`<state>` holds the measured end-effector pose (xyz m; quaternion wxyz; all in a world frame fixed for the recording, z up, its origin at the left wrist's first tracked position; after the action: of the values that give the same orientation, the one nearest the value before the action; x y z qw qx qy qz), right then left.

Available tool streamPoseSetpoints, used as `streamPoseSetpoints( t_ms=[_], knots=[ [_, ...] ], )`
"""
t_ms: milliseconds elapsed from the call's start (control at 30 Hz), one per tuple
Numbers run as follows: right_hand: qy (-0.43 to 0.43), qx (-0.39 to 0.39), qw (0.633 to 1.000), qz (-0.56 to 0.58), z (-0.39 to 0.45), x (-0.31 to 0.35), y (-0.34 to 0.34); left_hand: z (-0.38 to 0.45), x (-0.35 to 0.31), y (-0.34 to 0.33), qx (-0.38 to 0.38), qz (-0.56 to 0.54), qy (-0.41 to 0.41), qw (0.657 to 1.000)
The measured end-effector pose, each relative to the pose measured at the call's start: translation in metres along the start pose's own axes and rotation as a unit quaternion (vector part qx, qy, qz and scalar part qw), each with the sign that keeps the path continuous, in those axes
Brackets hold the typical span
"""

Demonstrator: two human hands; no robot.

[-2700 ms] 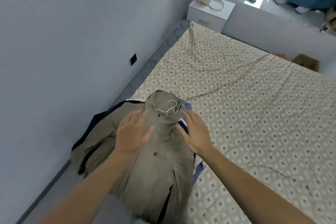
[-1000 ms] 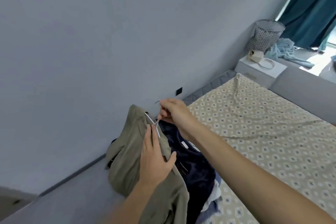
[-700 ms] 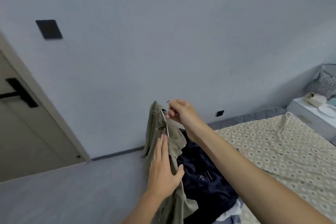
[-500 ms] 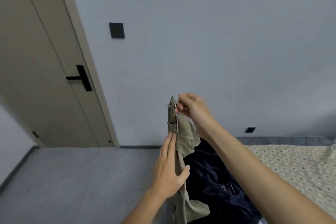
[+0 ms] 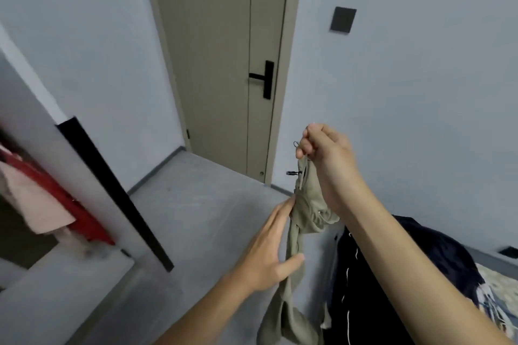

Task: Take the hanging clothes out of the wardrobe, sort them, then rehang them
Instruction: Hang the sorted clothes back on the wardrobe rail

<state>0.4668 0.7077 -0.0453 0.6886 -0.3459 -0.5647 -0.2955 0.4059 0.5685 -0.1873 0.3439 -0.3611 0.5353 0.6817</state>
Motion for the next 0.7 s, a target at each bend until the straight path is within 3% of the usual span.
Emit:
streamPoseSetpoints(
  t_ms=[167, 433, 700],
  knots=[
    [-0.034, 0.078, 0.994, 0.069, -0.025, -0.007, -0.052, -0.061, 0.000, 0.011, -0.120, -0.037, 0.052, 0.991],
    [-0.103, 0.208, 0.955, 0.186, -0.083, -0.017, -0.126, -0.156, -0.013, 0.013, -0.259, -0.024, 0.133, 0.956],
    [-0.158, 0.335, 0.909, 0.191, -0.147, -0.004, -0.223, -0.254, -0.018, 0.060, -0.363, 0.001, 0.197, 0.911]
  ],
)
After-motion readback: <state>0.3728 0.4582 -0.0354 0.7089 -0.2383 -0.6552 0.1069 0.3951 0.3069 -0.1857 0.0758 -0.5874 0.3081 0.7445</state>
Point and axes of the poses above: each hand's wrist, its own z-axis towards the middle knuckle, its own y-axis out of the back of the hand, x = y × z, the point moved 2 cm from there along z, towards the middle knuckle, and after that the axes turned 2 degrees about x, right-handed, at the moved point
